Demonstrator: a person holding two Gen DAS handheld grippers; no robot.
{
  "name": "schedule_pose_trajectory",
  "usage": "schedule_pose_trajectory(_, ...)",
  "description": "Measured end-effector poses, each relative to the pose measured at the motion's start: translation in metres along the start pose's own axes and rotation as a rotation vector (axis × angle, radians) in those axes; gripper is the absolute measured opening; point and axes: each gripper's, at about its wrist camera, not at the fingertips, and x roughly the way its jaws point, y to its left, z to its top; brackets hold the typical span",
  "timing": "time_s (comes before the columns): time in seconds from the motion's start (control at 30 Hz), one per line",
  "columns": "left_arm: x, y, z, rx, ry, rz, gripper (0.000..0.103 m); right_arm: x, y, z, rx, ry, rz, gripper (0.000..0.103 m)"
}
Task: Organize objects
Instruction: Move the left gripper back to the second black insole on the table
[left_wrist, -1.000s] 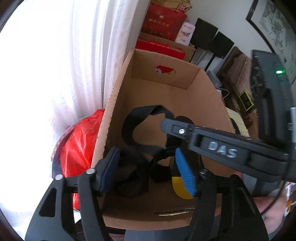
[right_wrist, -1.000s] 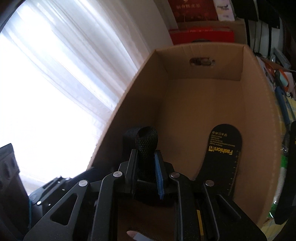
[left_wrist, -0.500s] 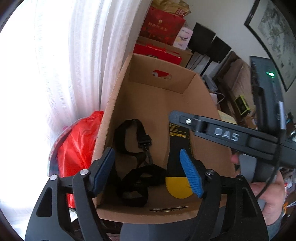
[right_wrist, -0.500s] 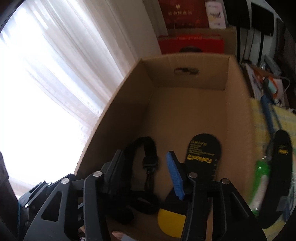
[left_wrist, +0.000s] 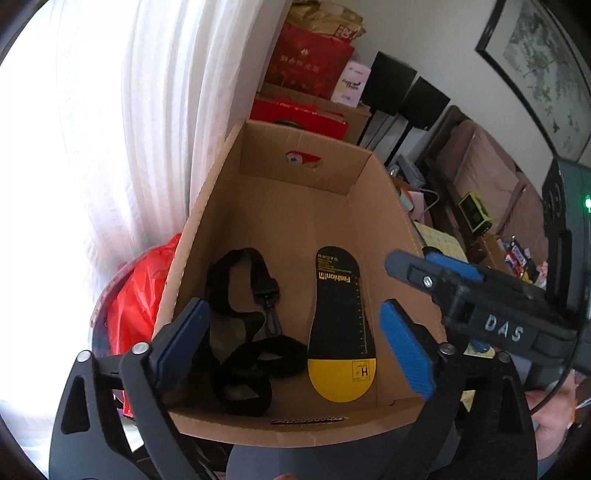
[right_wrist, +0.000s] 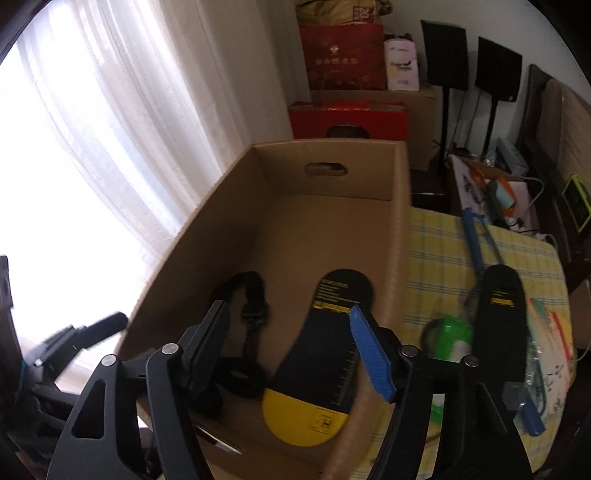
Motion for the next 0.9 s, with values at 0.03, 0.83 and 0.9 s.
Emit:
schedule_pose_trajectory(0.03, -0.001, -0.002, 0.001, 0.005, -0.009, 0.007, 0.096, -0.004, -0.003, -0.002, -0.001, -0.007, -0.009, 0.073)
schedule_pose_trajectory(0.83, 0.008, -0.093, -0.014, 0.170, -0.031, 0.029, 0.103, -0.076, -0.091, -0.055, 0.046, -0.084, -0.186, 0.103)
schedule_pose_trajectory(0.9, 0.010, -0.099, -0.015, 0.173, -0.031, 0.027, 0.103, -0.081, -0.096, -0.058, 0.054, -0.086, -0.189, 0.103)
